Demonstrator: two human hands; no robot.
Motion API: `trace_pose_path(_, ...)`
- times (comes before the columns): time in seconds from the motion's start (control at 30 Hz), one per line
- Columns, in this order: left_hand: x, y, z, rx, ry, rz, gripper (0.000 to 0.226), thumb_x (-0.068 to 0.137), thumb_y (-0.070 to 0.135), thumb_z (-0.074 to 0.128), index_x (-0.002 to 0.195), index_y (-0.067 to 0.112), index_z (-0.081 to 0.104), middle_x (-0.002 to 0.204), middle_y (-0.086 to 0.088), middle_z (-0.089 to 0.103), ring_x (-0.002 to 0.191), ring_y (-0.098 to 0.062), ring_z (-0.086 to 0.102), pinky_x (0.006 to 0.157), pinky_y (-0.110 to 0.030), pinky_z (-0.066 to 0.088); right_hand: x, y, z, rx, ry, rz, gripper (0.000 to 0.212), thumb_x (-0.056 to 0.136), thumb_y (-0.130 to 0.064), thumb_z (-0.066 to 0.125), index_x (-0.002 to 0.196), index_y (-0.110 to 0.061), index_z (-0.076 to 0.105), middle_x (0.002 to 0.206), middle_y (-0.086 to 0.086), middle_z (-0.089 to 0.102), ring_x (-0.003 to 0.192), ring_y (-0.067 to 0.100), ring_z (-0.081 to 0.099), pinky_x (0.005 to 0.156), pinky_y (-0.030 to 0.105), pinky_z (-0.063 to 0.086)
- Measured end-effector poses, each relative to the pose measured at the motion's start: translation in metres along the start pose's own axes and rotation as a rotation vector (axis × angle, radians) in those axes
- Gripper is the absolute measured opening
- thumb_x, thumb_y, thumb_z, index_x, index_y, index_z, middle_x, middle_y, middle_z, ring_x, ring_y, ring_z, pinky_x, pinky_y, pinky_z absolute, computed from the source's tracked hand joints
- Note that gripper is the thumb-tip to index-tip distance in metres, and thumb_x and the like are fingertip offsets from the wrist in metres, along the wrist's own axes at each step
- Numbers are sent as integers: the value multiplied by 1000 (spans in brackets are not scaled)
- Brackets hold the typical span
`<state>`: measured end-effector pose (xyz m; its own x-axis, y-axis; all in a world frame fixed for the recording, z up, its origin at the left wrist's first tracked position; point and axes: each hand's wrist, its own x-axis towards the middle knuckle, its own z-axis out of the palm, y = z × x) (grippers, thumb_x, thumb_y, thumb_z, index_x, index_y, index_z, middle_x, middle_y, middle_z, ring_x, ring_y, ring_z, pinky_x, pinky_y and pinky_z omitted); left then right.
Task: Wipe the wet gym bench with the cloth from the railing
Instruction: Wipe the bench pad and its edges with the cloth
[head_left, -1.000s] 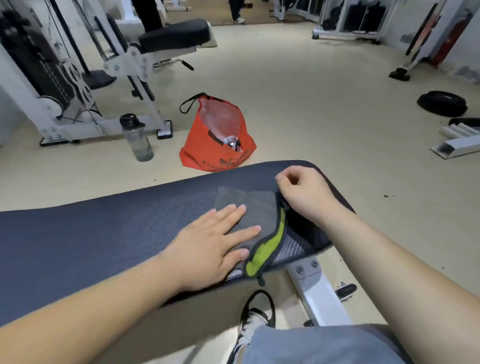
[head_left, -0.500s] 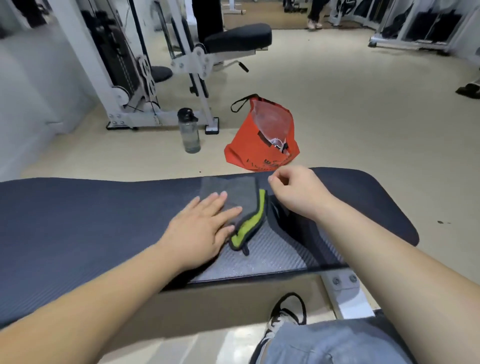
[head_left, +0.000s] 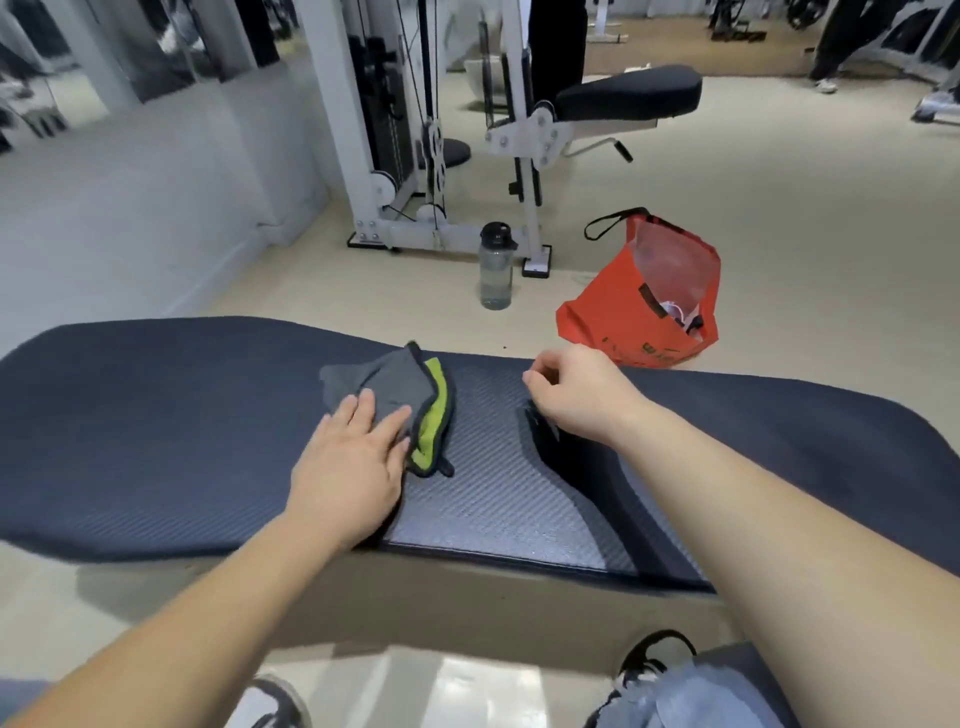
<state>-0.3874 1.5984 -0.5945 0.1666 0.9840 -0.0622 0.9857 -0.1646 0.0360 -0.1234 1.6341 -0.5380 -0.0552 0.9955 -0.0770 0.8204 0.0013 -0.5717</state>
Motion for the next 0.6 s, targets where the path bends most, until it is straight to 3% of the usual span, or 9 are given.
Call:
trace_pose_path(0.03, -6, 2, 3, 2, 6, -50, 63, 99, 51, 9, 156, 34, 32, 167, -11, 23, 154, -30, 19, 125, -44, 17, 4, -7, 5, -7, -3, -10, 21, 100, -35, 54, 87, -23, 66, 81, -3, 69, 86, 26, 67, 81, 40, 56)
trace_pose_path(0.1, -33, 14, 9, 26, 23, 18, 69, 95, 53, 6, 154, 33, 36, 165, -13, 28, 152, -33, 23, 124, -46, 22, 10, -17, 13, -13, -7, -32, 21, 99, -36, 55, 89, -23, 68, 83, -2, 71, 87, 27, 68, 83, 41, 58)
trace_pose_path(0.2, -66, 12, 9, 6, 66, 294, 54, 100, 52, 26, 147, 35, 48, 160, -11, 40, 148, -30, 36, 118, -46, 35, 17, -22, 23, -16, -28, -25, 21, 99, -35, 55, 97, -22, 71, 94, 1, 74, 94, 29, 68, 88, 44, 57)
trace_pose_path(0.3, -32, -23, 5, 44, 47, 364, 51, 100, 52, 30, 144, 39, 50, 158, -8, 43, 144, -26, 43, 116, -45, 39, 19, -19, 26, -11, -26, -4, 21, 98, -35, 55, 100, -22, 72, 99, 0, 75, 97, 28, 68, 91, 45, 57)
trace_pose_path(0.47, 43, 10, -4, 13, -48, -52, 55, 105, 48, 18, 159, 35, 18, 169, -16, 11, 155, -37, 10, 125, -45, 15, 19, -4, 19, -21, 8, 9, 17, 99, -33, 56, 98, -25, 70, 95, -5, 73, 94, 23, 68, 88, 42, 57)
trace_pose_path(0.53, 44, 51, 0, -7, -34, 33, 56, 105, 48, 18, 159, 35, 17, 170, -15, 7, 155, -38, 4, 125, -47, 11, 22, 2, 18, -49, 44, 6, 17, 99, -29, 55, 98, -23, 71, 96, -2, 74, 96, 25, 68, 88, 42, 57)
trace_pose_path(0.6, 39, 76, 4, -30, -19, 252, 53, 105, 49, 22, 157, 37, 21, 170, -10, 6, 156, -33, 1, 126, -46, 7, 26, 5, 17, -86, 92, 14, 20, 98, -25, 54, 104, -19, 72, 104, 4, 75, 102, 28, 67, 89, 42, 56)
